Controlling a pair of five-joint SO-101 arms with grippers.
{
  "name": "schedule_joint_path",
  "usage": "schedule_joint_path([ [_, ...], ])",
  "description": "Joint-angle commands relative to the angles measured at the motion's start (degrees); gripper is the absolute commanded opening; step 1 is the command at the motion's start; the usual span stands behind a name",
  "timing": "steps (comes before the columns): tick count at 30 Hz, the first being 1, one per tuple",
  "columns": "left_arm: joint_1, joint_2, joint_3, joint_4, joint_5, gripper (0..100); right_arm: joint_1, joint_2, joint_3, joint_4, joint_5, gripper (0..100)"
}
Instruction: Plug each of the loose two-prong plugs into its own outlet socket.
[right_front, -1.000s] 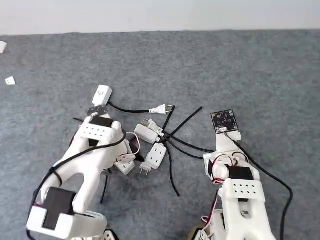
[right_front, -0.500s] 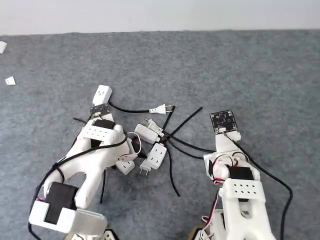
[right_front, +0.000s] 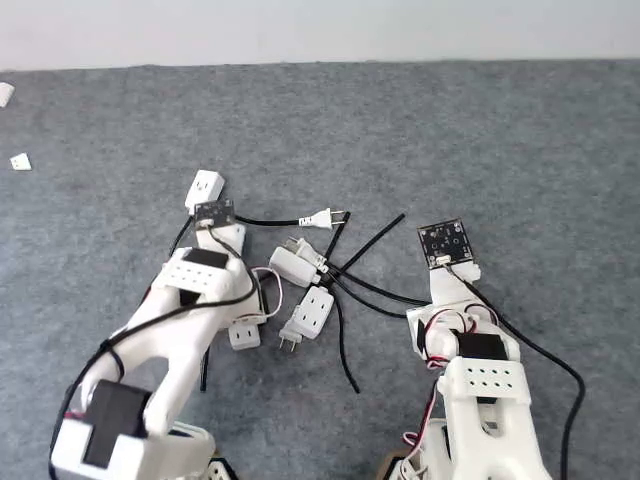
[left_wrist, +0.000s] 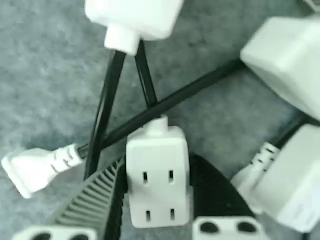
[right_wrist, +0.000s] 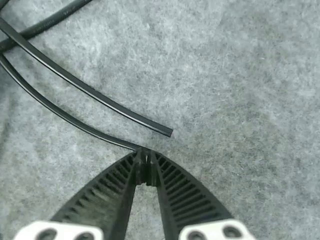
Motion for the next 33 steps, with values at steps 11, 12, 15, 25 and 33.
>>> schedule_joint_path([
  [11, 18.8, -19.0, 6.1, 3.2, -1.1, 1, 0.7, -0.7, -0.5, -1.0, 0.8, 0.9],
  [12, 19.1, -19.8, 6.3, 3.2, -1.1, 1, 0.7, -0.7, -0.5, -1.0, 0.8, 0.9],
  [15, 16.3, -22.6, 5.5, 3.3, -1.1, 1, 0.7, -0.7, -0.5, -1.0, 0.8, 0.9],
  [25, -1.3, -22.3, -14.5, 9.0, -14.6, 1, 0.7, -0.7, -0.4, -1.0, 0.8, 0.9],
  [33, -1.3, -9.5, -25.4, 30.3, -24.4, 1, 0.7, -0.7, -0.4, -1.0, 0.8, 0.9],
])
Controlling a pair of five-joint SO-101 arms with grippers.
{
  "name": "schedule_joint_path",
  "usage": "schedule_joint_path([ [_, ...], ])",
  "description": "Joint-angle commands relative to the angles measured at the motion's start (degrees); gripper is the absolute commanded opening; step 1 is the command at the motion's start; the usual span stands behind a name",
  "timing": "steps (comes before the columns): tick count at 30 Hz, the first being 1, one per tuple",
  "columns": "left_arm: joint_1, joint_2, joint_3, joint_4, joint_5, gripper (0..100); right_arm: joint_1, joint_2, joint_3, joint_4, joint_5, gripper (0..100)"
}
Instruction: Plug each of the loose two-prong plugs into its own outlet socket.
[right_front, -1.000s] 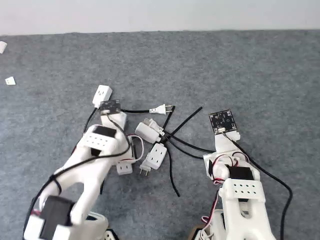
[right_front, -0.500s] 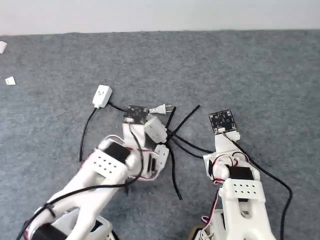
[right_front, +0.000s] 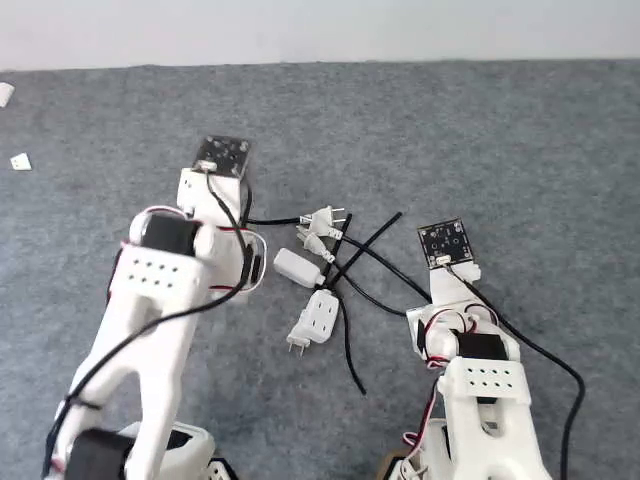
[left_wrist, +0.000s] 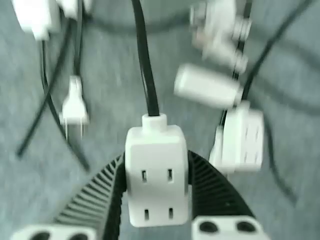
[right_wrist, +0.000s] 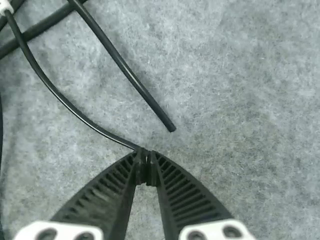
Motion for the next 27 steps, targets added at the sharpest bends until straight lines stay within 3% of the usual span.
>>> schedule_joint_path([
  [1, -0.3, 3.2, -3.5, 4.5, -1.8, 1, 0.7, -0.7, -0.4, -1.0, 0.8, 0.9],
  [6, 4.3, 0.7, 5.4, 1.4, 0.7, 1, 0.7, -0.7, -0.4, -1.0, 0.8, 0.9],
  [13, 12.2, -12.2, 25.1, -16.8, 16.6, 1, 0.7, -0.7, -0.4, -1.0, 0.8, 0.9],
  [16, 10.6, -15.3, 29.3, -21.9, 17.1, 1, 0.7, -0.7, -0.4, -1.0, 0.8, 0.9],
  [23, 5.4, -8.9, 30.0, -22.8, 16.9, 2, 0.7, -0.9, 0.0, -1.1, 0.8, 0.9],
  [27, 5.5, -2.6, 30.0, -26.7, 12.3, 2, 0.7, -0.9, 0.0, -1.1, 0.8, 0.9],
])
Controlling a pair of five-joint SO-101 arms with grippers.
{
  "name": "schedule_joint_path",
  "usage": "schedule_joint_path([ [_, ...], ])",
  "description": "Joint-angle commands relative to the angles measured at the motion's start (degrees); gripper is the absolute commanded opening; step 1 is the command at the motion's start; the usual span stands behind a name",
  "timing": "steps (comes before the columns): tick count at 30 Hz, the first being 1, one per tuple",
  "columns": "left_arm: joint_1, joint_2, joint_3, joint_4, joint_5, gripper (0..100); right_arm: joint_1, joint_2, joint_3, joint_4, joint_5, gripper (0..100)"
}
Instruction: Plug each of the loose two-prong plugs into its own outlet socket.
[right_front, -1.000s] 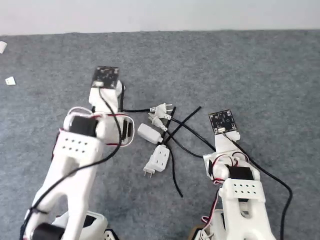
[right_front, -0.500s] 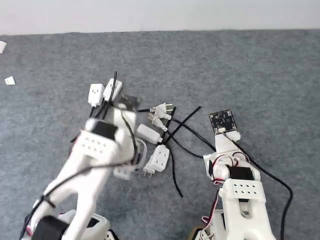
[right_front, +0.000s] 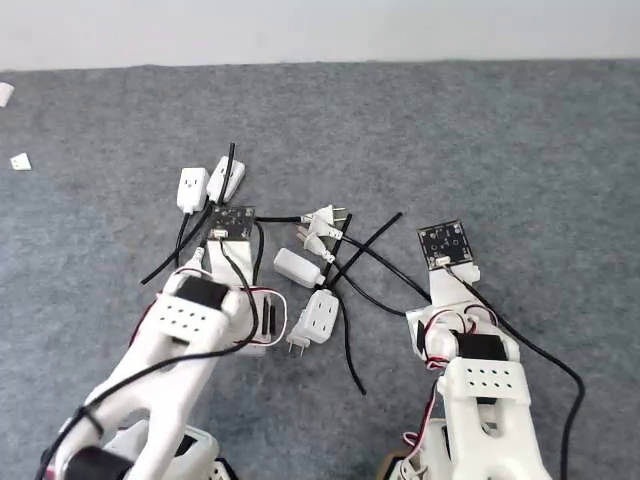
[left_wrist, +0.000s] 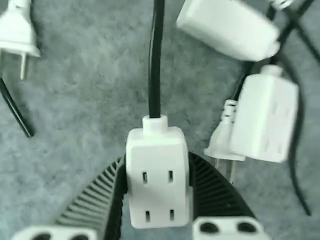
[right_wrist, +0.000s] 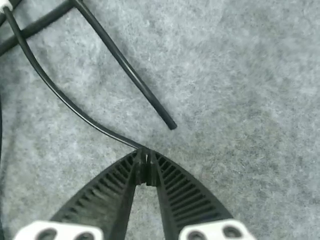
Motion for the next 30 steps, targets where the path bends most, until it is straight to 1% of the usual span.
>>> schedule_joint_path([
  [1, -0.6, 4.2, -0.2, -4.7, -4.2, 2, 0.7, -0.9, -0.4, -1.1, 0.8, 0.9],
  [3, -1.2, 6.4, -0.2, -7.6, -5.2, 2, 0.7, -0.9, -0.3, -1.1, 0.8, 0.9],
  [5, -2.9, 8.1, -0.2, -10.0, -4.6, 2, 0.7, -0.9, -0.3, -1.1, 0.8, 0.9],
  [9, -5.1, 8.5, -0.3, -13.5, -5.2, 2, 0.7, -1.0, -0.3, -1.2, 0.8, 0.9],
  [12, -5.0, 9.0, -0.2, -13.6, -4.9, 4, 0.7, -1.0, -0.3, -1.2, 0.8, 0.9],
  [16, -5.0, 8.9, -0.1, -12.0, -2.7, 17, 0.7, -1.0, -0.3, -1.2, 0.8, 0.9],
  [18, -4.8, 8.6, -0.2, -10.5, -2.2, 21, 0.7, -1.0, -0.3, -1.2, 0.8, 0.9],
  [27, -5.5, 8.4, -0.7, -10.3, -2.3, 22, 0.7, -1.0, -0.3, -1.2, 0.8, 0.9],
  [30, -6.5, 6.2, -0.7, -10.1, -2.5, 22, 0.7, -1.0, -0.3, -1.2, 0.8, 0.9],
])
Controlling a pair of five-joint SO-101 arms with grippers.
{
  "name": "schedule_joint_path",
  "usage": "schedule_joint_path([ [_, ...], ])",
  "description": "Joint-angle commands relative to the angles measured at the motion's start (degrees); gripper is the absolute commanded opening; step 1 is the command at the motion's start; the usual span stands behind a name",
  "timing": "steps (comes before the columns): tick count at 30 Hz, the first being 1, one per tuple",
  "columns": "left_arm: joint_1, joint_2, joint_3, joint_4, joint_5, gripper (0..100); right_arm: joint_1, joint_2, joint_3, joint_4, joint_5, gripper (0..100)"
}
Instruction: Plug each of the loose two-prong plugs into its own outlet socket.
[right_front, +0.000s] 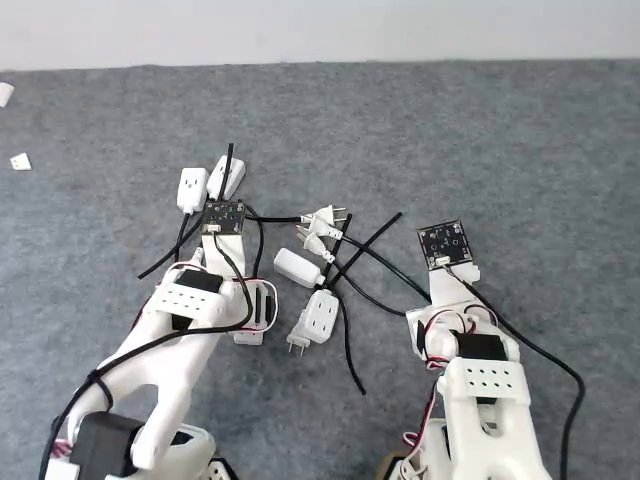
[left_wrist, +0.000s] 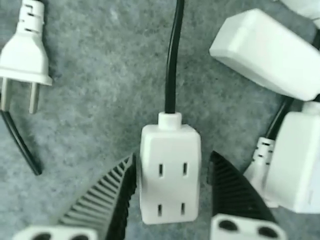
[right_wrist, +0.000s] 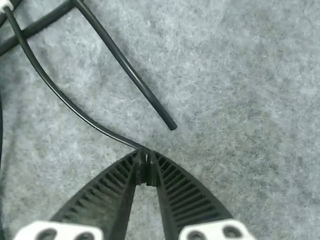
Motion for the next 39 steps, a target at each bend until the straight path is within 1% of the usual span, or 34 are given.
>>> schedule_joint_path([
  [1, -1.6, -4.6, -0.7, 1.4, -0.1, 22, 0.7, -1.0, -0.3, -1.2, 0.8, 0.9],
  [5, -2.4, -15.3, -0.6, 8.2, -3.4, 22, 0.7, -1.0, -0.3, -1.2, 0.8, 0.9],
  [9, -2.4, -27.9, -0.2, 14.2, -3.2, 22, 0.7, -1.0, -0.3, -1.2, 0.8, 0.9],
  [12, -2.5, -34.1, 0.5, 16.1, -3.2, 22, 0.7, -1.1, -0.3, -1.2, 0.8, 0.9],
  [15, -6.1, -35.8, 1.7, 15.9, -3.2, 22, 0.7, -1.2, -0.4, -1.2, 0.8, 0.9],
  [18, -11.6, -34.5, 1.8, 15.9, -3.2, 22, 0.5, -1.2, -0.6, -0.7, 0.4, 0.9],
  [20, -14.3, -33.4, 2.4, 14.5, -3.2, 22, 0.2, -1.3, -0.8, -0.7, 0.7, 0.9],
  [22, -17.0, -32.6, 4.6, 11.4, -3.2, 22, 0.1, -0.7, -2.5, -0.6, 1.4, 0.9],
  [25, -19.9, -32.4, 9.2, 6.1, -3.3, 22, -0.2, -0.7, -4.7, 1.7, 6.3, 0.9],
  [28, -22.8, -33.4, 12.2, 3.7, -3.5, 22, -4.6, -0.7, -4.5, 3.2, 7.3, 0.9],
  [31, -26.6, -34.8, 14.1, 1.8, -3.7, 22, -6.0, -0.7, -4.7, 4.3, 10.0, 0.9],
  [35, -32.1, -35.7, 16.9, -3.2, -8.4, 22, -6.0, -0.6, -4.7, 3.1, 12.7, 0.9],
  [39, -33.1, -35.4, 19.2, -5.4, -12.5, 22, -6.2, 0.5, -5.1, 2.2, 16.2, 0.9],
])
